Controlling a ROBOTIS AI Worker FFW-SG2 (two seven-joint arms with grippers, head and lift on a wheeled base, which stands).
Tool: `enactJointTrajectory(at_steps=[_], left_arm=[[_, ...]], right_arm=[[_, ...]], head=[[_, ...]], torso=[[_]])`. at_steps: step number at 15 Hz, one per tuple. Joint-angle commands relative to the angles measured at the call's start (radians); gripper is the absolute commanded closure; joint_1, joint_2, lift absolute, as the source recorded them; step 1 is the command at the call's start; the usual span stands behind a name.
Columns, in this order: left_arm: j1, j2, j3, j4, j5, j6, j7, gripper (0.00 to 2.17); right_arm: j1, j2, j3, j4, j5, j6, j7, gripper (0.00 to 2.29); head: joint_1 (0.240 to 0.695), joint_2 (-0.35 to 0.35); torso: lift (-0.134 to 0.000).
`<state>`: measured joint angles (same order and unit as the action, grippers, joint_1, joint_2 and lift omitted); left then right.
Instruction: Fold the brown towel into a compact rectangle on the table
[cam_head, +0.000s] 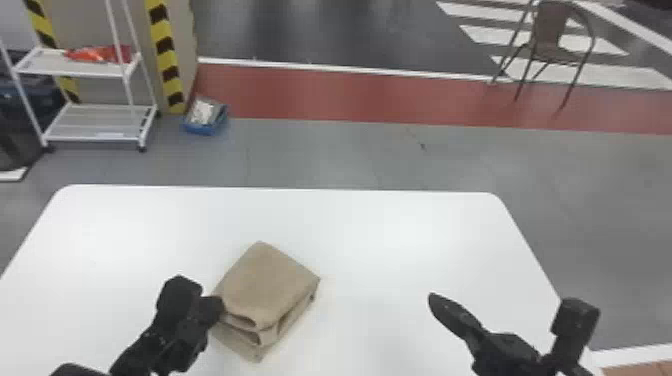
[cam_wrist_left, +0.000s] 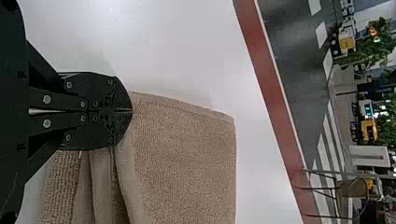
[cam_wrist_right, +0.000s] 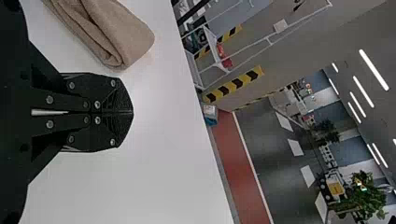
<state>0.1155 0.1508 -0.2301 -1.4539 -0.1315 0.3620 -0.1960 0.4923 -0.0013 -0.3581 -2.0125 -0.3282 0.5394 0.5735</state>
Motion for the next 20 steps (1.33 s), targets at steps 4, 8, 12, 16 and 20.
enactJointTrajectory(at_steps=[4, 8, 12, 16, 20], left_arm=[[0.148, 0.006, 0.063, -0.215, 0.036, 0.134, 0.0, 1.63], [0.205, 0.006, 0.118, -0.388, 0.121, 0.199, -0.016, 1.63], [0.181, 0.007, 0.143, -0.364, 0.115, 0.196, -0.023, 1.63], [0.138, 0.033, 0.144, -0.22, 0.104, 0.113, -0.017, 1.63], [0.176, 0.046, 0.146, -0.247, 0.104, 0.125, -0.023, 1.63]], right_arm=[[-0.003, 0.0, -0.001, 0.011, -0.014, 0.003, 0.003, 1.42], [-0.008, 0.001, 0.004, 0.024, -0.014, 0.0, 0.003, 1.42], [-0.008, 0.002, 0.001, 0.037, -0.014, -0.003, 0.014, 1.42], [-0.009, 0.002, 0.001, 0.04, -0.014, -0.006, 0.017, 1.42], [-0.011, 0.002, 0.001, 0.038, -0.015, -0.006, 0.022, 1.42]], head=[[0.695, -0.142], [0.695, -0.132], [0.695, -0.123], [0.695, -0.086], [0.695, -0.065]], torso=[[0.0], [0.0], [0.0], [0.0], [0.0]])
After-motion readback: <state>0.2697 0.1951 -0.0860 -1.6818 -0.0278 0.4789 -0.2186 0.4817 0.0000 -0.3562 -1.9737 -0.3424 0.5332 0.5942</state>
